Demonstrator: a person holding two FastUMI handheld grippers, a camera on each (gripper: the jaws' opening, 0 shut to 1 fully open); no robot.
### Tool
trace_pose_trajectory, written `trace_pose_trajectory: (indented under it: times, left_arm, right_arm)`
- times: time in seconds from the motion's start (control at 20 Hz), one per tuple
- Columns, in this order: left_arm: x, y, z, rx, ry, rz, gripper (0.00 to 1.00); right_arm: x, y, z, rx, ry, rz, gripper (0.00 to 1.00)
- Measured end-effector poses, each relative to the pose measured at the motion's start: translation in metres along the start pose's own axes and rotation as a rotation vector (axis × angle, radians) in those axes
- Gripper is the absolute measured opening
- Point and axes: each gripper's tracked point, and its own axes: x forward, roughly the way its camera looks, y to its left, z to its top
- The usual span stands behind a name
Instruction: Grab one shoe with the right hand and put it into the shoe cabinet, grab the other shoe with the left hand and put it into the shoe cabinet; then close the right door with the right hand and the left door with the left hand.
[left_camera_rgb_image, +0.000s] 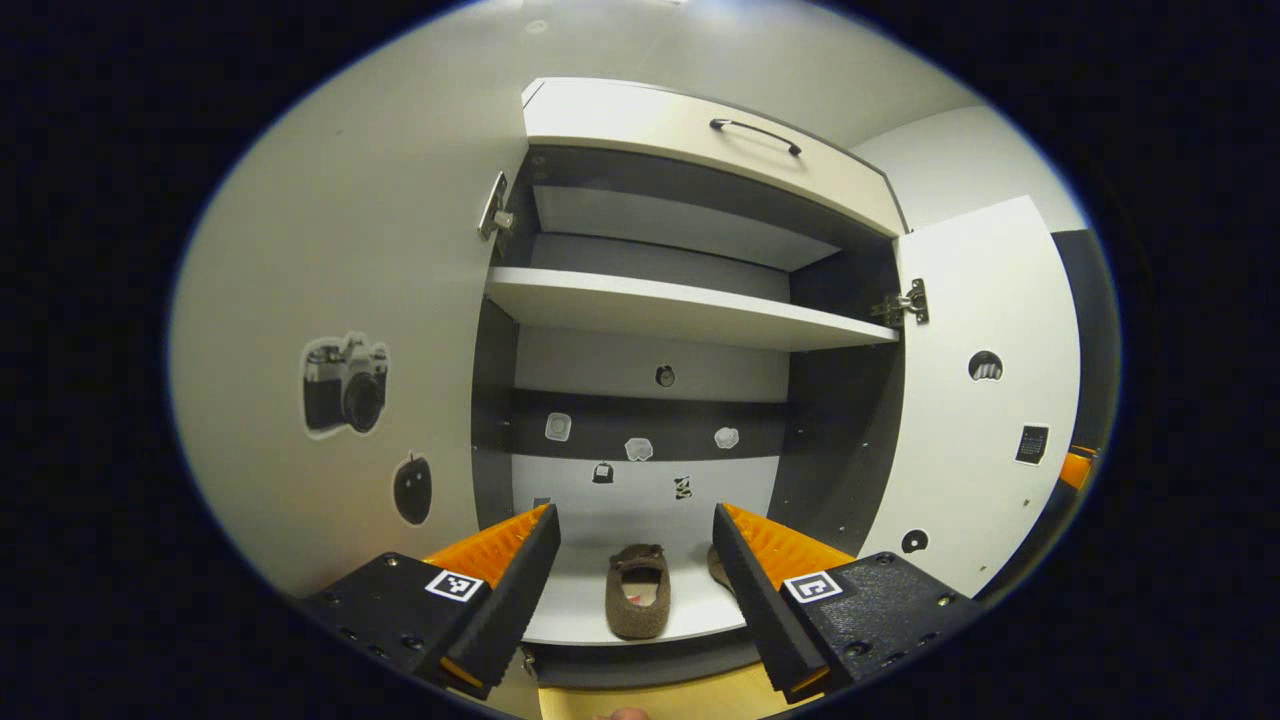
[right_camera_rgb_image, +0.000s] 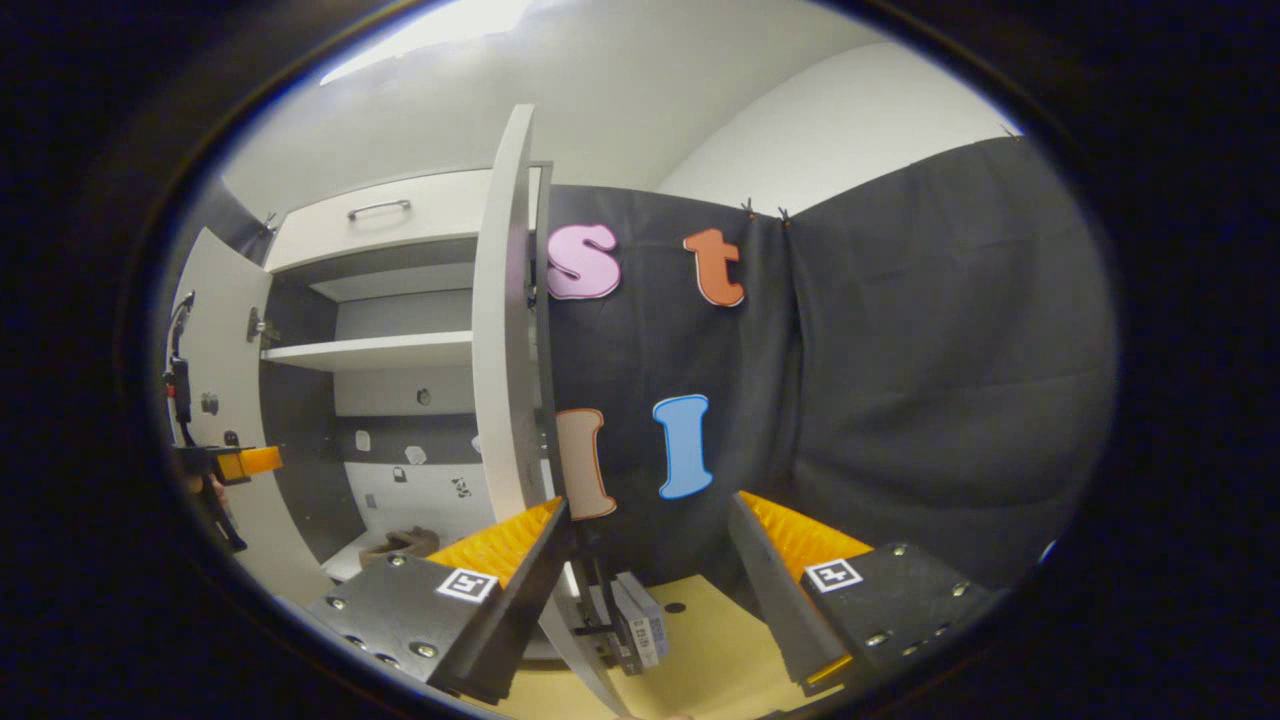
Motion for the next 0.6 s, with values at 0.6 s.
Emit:
trace_pose_trajectory:
  times: [0.6]
  left_arm:
    - [-0.032,-0.003,-0.001,-0.037,0.016,0.009,0.92]
  right_arm:
    - [-0.007,0.101,-0.018,0.05,0.044,0.276,0.97]
